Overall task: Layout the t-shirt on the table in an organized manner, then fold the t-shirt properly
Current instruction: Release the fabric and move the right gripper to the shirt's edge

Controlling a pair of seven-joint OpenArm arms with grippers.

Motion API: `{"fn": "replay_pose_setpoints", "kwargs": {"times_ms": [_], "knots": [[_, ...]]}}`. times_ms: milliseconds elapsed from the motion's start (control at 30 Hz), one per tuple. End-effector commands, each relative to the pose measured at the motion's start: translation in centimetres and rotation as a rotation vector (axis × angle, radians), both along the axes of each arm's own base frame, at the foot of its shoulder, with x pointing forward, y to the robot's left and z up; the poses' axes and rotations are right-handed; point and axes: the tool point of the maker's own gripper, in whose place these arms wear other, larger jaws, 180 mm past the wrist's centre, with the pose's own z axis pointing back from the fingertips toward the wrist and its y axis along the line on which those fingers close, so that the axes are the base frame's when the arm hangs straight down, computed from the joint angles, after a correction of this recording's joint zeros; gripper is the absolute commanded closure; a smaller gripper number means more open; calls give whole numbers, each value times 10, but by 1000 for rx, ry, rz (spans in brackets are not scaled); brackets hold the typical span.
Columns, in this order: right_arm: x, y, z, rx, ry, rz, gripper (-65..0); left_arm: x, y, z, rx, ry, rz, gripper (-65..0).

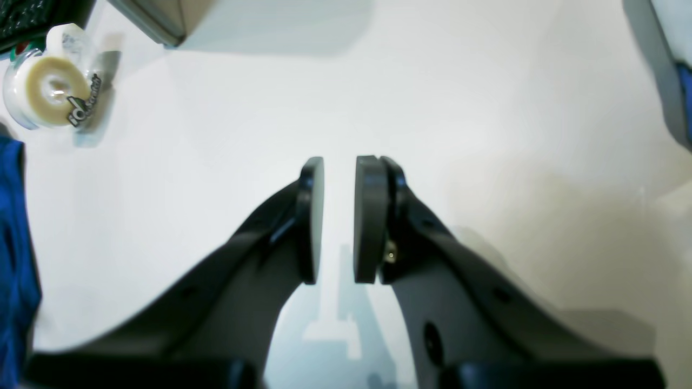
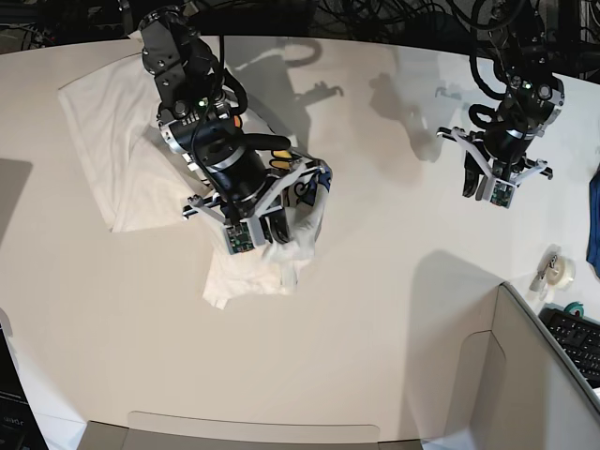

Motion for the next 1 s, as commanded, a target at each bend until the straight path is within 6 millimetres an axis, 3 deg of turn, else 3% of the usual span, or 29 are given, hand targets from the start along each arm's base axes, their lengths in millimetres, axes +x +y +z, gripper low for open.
{"fn": "replay_pose_setpoints", "kwargs": {"times_ms": [0, 200, 400, 633, 800, 967], "knots": [[3, -4, 11, 1, -45, -2, 0, 11, -1, 18, 2, -66, -13, -106], [-2, -49, -4, -107, -102, -32, 0, 18, -4, 23, -2, -86, -19, -106], [-15, -118, -28, -296, -58, -72, 0, 26, -19, 26, -13, -97, -59, -106], [-59, -148, -67, -427, 77, -14, 0, 47, -50, 23, -24, -62, -136, -109], [-96, -174, -90, -476, 190, -34, 0, 69, -78, 25, -61, -10, -194, -154], [-118, -174, -104, -496, 240, -32, 0, 87, -115, 21, -115, 80, -273, -180]]}}
